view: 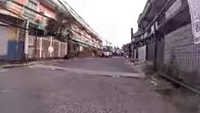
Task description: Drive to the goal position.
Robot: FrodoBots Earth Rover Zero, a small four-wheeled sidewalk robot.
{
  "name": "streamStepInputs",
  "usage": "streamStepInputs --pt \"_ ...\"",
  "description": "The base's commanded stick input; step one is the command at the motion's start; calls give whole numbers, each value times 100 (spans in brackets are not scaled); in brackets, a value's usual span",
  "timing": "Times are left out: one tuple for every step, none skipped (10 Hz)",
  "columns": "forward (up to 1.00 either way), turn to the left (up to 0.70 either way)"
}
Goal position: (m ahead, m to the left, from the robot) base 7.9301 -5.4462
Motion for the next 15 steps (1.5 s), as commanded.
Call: streamStepInputs --pt "85 0" --pt "85 0" --pt "85 0" --pt "85 0" --pt "85 0" --pt "85 0" --pt "70 0" --pt "70 0" --pt "70 0" --pt "70 0" --pt "70 0" --pt "70 0" --pt "70 0" --pt "70 0" --pt "70 0"
